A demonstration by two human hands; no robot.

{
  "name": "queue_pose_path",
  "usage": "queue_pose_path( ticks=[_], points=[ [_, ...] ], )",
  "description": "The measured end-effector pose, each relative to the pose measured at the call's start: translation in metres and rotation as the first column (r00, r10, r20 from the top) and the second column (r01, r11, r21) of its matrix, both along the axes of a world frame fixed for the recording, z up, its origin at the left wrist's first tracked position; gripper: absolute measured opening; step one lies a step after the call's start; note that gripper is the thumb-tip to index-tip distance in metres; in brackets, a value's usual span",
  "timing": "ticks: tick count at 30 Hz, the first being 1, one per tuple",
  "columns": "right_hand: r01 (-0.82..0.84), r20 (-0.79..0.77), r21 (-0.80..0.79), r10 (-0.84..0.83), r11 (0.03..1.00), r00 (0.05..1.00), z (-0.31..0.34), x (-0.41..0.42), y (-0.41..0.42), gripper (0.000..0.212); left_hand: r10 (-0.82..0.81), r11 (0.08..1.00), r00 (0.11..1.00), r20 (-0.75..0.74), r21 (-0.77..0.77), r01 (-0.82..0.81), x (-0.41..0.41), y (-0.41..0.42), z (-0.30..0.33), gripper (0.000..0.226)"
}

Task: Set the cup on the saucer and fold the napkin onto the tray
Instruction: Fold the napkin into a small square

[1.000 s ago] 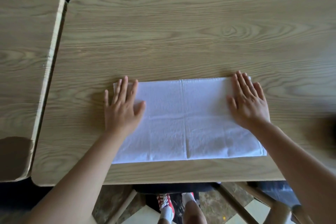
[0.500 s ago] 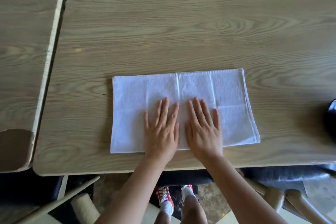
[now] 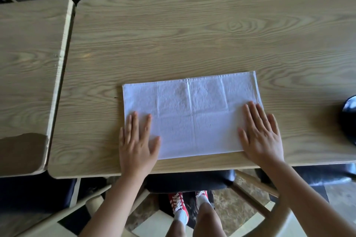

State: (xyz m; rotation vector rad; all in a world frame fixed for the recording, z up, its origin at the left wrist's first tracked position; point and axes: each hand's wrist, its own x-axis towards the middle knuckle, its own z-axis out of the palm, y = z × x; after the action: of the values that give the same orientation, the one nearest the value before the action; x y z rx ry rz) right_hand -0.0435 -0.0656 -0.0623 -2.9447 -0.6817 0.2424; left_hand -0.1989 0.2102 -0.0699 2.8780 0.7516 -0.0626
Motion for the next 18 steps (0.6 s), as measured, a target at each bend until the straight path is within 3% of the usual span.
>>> queue_pose_path(
  ticks=[9,12,15,18],
  points=[
    [0.010,-0.031,0.015,-0.009,1.000,0.999,-0.002,-0.008,-0.008,0.065,0.095,0.995,0.995,-0.011,-0.030,-0.095,0.008,-0.019,0.014,0.071],
    [0.101,-0.043,0.130,-0.096,0.986,0.994,0.001,-0.022,-0.015,0.065,-0.034,0.996,0.998,0.050,-0.083,0.038,0.029,-0.052,0.028,0.069],
    [0.300,0.000,0.303,-0.314,0.905,0.949,0.014,-0.038,-0.019,0.062,-0.249,0.960,0.966,0.074,-0.115,0.256,0.041,-0.094,0.023,0.066],
    [0.461,-0.075,0.331,-0.464,0.823,0.883,0.026,-0.049,-0.021,0.063,-0.275,0.955,0.961,0.025,-0.107,0.276,0.041,-0.112,0.007,0.067]
  ],
)
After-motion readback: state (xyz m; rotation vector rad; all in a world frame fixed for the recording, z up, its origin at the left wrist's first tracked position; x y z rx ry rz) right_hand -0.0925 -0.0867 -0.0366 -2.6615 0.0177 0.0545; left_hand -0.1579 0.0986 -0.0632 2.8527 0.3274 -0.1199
